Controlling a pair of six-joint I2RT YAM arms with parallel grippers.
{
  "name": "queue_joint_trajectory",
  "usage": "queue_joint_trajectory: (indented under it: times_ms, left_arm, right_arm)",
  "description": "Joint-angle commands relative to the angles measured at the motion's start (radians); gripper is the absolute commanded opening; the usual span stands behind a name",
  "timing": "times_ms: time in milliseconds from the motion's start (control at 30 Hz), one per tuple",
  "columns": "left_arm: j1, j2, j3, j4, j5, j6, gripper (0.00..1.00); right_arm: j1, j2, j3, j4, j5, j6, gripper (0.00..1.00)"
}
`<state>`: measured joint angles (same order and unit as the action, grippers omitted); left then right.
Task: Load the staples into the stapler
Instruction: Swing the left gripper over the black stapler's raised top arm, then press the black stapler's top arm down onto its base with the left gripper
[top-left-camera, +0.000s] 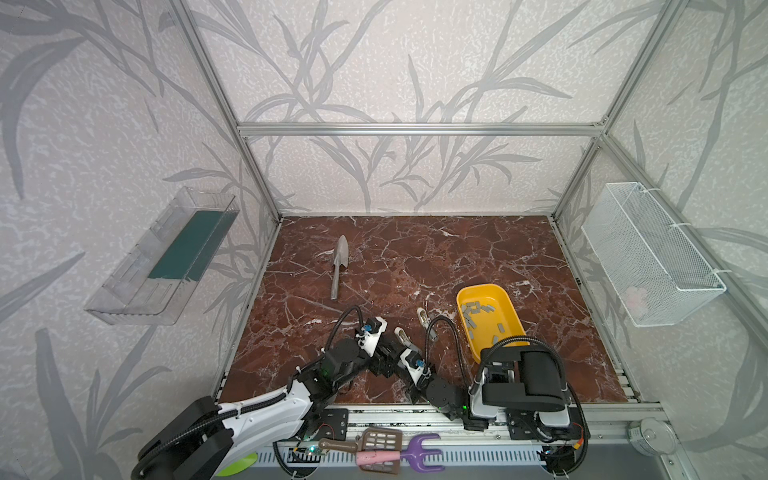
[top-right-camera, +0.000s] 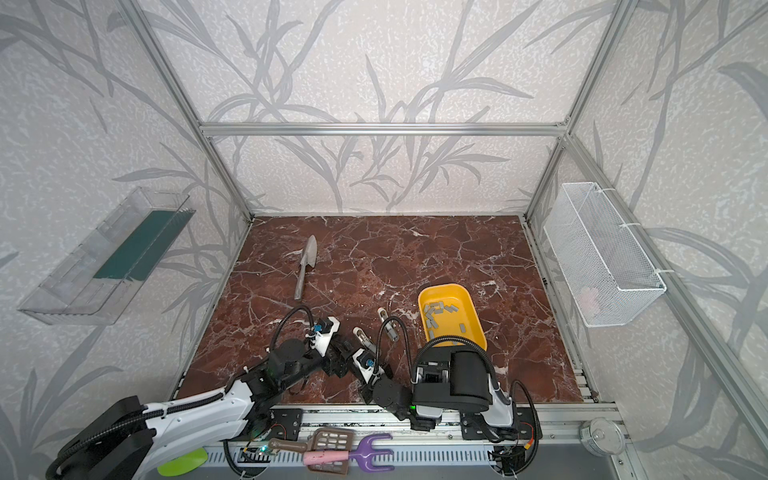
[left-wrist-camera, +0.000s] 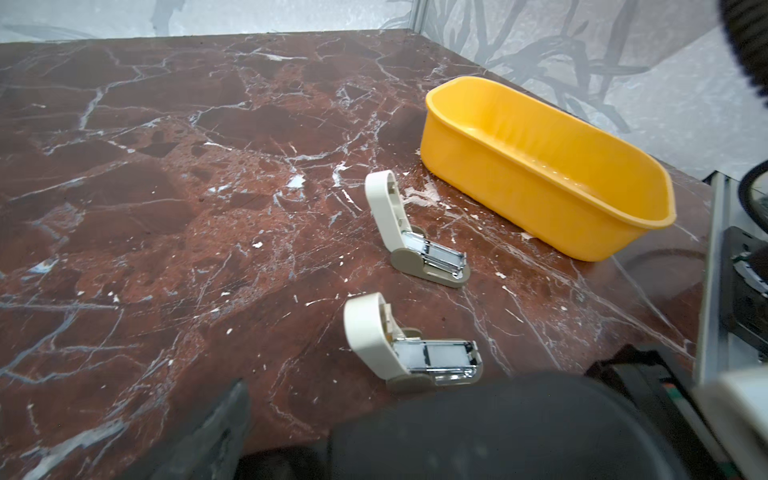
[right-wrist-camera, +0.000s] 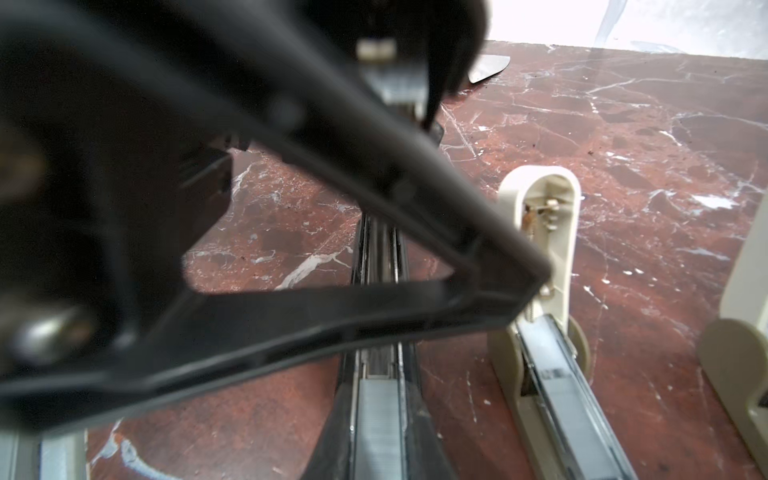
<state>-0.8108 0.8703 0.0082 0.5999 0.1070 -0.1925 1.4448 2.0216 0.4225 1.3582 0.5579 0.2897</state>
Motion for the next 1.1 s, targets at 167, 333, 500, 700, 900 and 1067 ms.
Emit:
queue_joint_trajectory:
  times_ms: [167,333,500,700,900,1067]
  left_arm:
    - [-0.015,-0.189,-0.047,-0.052,0.031,0.028,1.0]
    - [-0.016,-0.359,-0.041,-0.209,-0.032,0.008,1.0]
    - [-0.014,-0.429,-0.026,-0.34,-0.185,-0.04,0.99]
    - [-0.013,-0.415,-0.028,-0.317,-0.356,-0.136,0.99]
    - [-0.011,-0.366,0.022,-0.378,-0.46,-0.219,1.0]
    - [-0.009,-0.296,0.056,-0.402,-0.499,-0.241,0.99]
  right_arm:
    - [0.004,0.006,-0.008,0.047,0.034,0.002,0.02]
    - [0.004,0.01,-0.005,0.047,0.028,-0.001,0.02]
    - [0.004,0.003,-0.007,0.045,0.021,-0.002,0.03]
    - [0.005,-0.027,-0.011,0.019,0.012,0.002,0.21]
    - [0.016,-0.116,-0.025,-0.052,0.021,-0.005,0.46]
    - [0.021,-0.209,-0.038,-0.115,0.016,-0.012,0.57]
